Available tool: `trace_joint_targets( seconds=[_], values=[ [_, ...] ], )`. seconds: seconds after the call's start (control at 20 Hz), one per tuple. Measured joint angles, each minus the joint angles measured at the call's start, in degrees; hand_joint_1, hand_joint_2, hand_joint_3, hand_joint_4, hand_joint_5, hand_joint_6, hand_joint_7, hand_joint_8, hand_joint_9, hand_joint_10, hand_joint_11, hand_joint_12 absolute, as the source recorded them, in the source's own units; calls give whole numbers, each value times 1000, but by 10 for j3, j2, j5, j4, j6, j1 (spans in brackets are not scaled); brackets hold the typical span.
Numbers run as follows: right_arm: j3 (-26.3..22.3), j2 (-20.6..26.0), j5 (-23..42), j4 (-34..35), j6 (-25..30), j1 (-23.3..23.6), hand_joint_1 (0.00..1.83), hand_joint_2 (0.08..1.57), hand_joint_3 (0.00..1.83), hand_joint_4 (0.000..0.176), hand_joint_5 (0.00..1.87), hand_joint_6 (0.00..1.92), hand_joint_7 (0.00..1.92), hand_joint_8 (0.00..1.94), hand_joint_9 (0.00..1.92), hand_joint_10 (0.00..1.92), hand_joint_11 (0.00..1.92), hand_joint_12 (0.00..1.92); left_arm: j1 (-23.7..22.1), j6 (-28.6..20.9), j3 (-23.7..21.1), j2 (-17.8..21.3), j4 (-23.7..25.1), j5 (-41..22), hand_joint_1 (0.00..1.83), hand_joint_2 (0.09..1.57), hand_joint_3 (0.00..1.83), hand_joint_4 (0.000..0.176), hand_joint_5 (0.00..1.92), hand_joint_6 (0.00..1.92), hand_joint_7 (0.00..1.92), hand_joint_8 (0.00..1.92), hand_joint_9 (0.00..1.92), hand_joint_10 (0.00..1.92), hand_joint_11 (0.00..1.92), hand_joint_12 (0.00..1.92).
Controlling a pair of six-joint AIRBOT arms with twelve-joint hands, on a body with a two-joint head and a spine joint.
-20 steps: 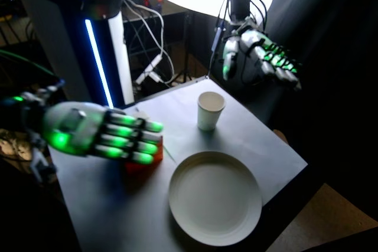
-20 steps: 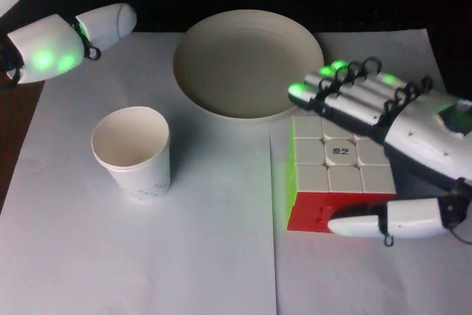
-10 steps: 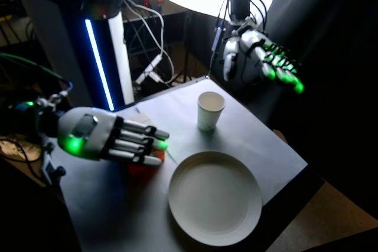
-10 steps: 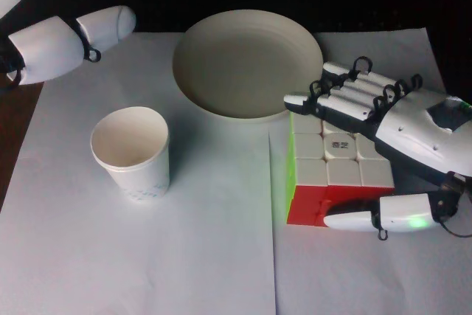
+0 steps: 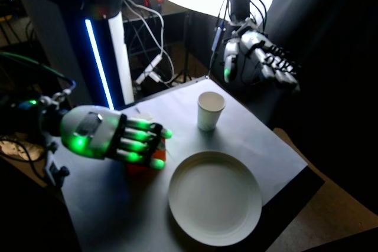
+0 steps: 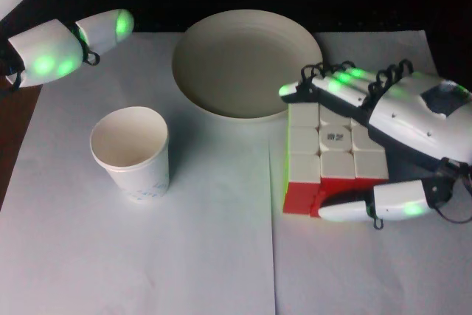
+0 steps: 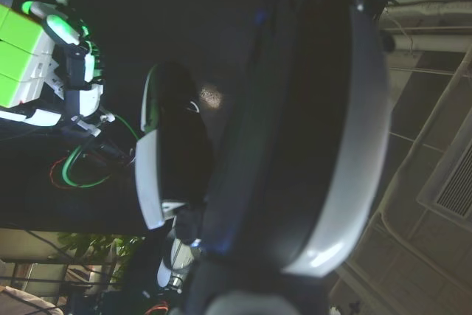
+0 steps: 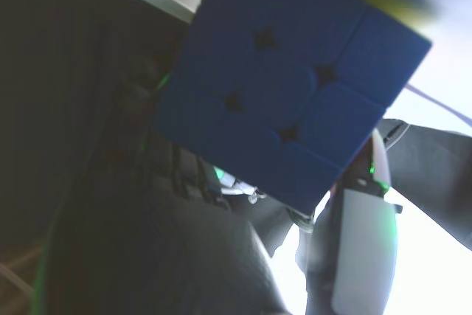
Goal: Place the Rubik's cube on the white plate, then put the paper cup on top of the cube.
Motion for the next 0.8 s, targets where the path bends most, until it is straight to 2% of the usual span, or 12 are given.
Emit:
trace_joint_targets(
  seconds=[0.05,0.1,0.15,0.25,0.3,0.35,0.45,0.5,0.6,0.65,0.75,0.8],
  values=[
    [1,2,3,0,0,5,1067,1126,0,0,13,1105,132,1490,362,1883,529,1921,2,0,0,0,-1,-2,407,1377,0,44,72,1,51,0,35,4,0,374],
    [4,7,4,-3,0,10,1087,1129,0,0,21,1177,170,1556,401,1913,561,1921,2,0,0,0,-1,-2,379,1378,0,57,61,2,41,1,28,2,0,311],
    [6,12,6,-5,0,20,1067,1140,2,0,30,1166,163,1500,330,1874,443,1921,2,0,0,0,-2,-3,346,1385,2,65,47,1,35,0,21,0,0,257],
    [11,22,12,-2,0,41,1019,1133,0,0,47,1120,191,1484,370,1870,474,1921,2,0,0,0,-3,-4,407,1379,0,46,76,6,52,3,33,4,0,283],
    [13,25,17,0,0,51,1029,1120,0,0,32,1173,189,1540,409,1911,534,1921,2,0,0,0,-3,-4,399,1378,0,51,72,2,43,2,24,2,0,249],
    [14,28,24,3,0,63,1017,1132,1,0,0,1164,152,1522,402,1921,575,1921,2,0,0,1,-3,-5,388,1381,0,44,74,0,44,1,28,3,0,252],
    [24,27,24,-8,0,86,1049,1148,6,0,8,1101,139,1512,329,1921,518,1921,3,0,0,1,-4,-6,394,1378,0,44,71,0,54,2,39,3,0,353],
    [30,24,23,-11,0,94,1014,1143,2,0,40,1072,134,1468,279,1920,544,1921,3,0,0,1,-4,-5,417,1376,0,49,74,1,49,0,28,1,0,350],
    [57,6,19,-11,0,123,1048,1120,0,0,108,1005,209,1343,393,1825,641,1921,3,0,0,1,-8,-7,365,1357,0,94,73,1,40,1,24,0,0,340],
    [70,-3,8,-8,0,140,1021,1122,0,0,109,969,206,1333,390,1823,618,1921,4,0,0,1,-8,-8,373,1371,2,76,63,0,34,1,14,1,0,322],
    [90,-19,-6,-7,0,161,1029,1133,2,0,71,1026,161,1351,365,1815,559,1921,5,0,0,1,-7,-8,404,1379,1,64,63,0,39,0,29,1,0,437],
    [110,-39,-25,-4,0,176,1032,1148,6,0,68,1033,146,1322,342,1849,503,1921,6,0,0,1,-10,-8,438,1370,0,49,80,2,43,0,34,1,0,481]
  ],
)
